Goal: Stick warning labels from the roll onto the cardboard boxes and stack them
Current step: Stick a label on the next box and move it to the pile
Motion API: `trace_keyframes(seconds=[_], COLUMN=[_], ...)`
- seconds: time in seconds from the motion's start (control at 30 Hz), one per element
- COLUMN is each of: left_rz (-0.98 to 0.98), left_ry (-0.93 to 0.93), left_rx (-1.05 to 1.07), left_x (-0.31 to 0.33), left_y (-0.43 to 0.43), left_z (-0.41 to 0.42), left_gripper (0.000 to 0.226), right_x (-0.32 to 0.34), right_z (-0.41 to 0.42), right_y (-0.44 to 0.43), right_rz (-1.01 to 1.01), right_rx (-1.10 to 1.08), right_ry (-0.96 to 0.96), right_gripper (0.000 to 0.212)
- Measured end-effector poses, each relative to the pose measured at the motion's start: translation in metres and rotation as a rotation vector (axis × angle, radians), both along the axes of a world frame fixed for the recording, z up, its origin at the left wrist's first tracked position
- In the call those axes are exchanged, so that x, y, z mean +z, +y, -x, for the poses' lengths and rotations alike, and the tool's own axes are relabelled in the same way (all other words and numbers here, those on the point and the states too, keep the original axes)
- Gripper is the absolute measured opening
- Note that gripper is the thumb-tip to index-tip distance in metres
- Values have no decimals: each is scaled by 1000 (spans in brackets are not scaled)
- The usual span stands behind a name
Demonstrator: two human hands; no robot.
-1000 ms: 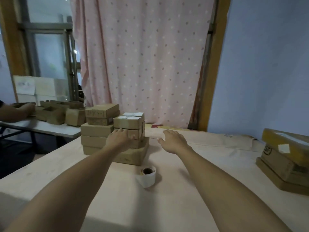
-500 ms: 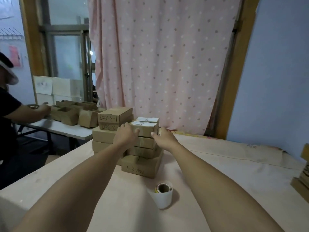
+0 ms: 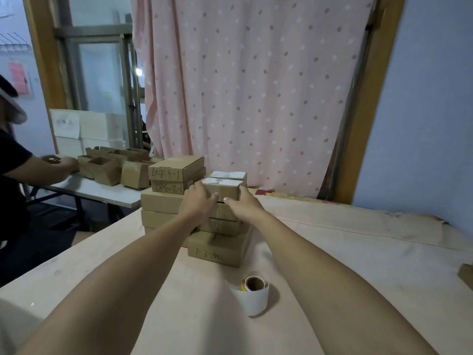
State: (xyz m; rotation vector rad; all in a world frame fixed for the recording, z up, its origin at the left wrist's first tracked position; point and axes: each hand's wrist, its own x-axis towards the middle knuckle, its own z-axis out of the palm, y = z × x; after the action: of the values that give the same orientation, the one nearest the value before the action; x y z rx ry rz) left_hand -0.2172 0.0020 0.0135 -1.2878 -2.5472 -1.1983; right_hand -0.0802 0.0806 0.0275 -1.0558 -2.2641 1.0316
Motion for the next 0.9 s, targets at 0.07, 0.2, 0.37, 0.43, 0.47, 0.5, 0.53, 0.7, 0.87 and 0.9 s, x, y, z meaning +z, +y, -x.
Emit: trace_keyframes(seconds=[0.07,0.2,0.37,0.43,0.47,0.5,0.53,0.7,0.87,0.9], left_rz=[5,-51,-158,-197,-220,-246,-269,-341,-452,-448], left_ry=[-37,-132,-206,-207,-204,-215,-225,-338,-491,-504], left_rx=[16,24,32,23,15,3,-15,-51,65,71], left_x=[-1,-4,-5,-7,-7,-7,-7,-4,12,13], left_y=[3,9,12,13,12,12,12,11,14,15], left_z=[1,9,14,15,15,13,12,-6,-48,-57], left_gripper=[63,63,61,54,51,48,49,77,69,66], right_x=[-2,-2,-6,-7,-8,-9,-10,-15,-4,-2], right_z=[2,1,5,5,4,2,0,-24,-70,-81], right_y=[6,8,11,10,9,7,7,5,-2,-3], right_rz=[15,21,28,31,21,13,4,-44,18,122], right_rx=[-5,-8,-12,-19,-22,-30,-41,-133,-258,-271], right_ry=[6,29,26,53,77,103,133,317,542,600], right_gripper=[87,87,85,79,73,68,64,51,31,32])
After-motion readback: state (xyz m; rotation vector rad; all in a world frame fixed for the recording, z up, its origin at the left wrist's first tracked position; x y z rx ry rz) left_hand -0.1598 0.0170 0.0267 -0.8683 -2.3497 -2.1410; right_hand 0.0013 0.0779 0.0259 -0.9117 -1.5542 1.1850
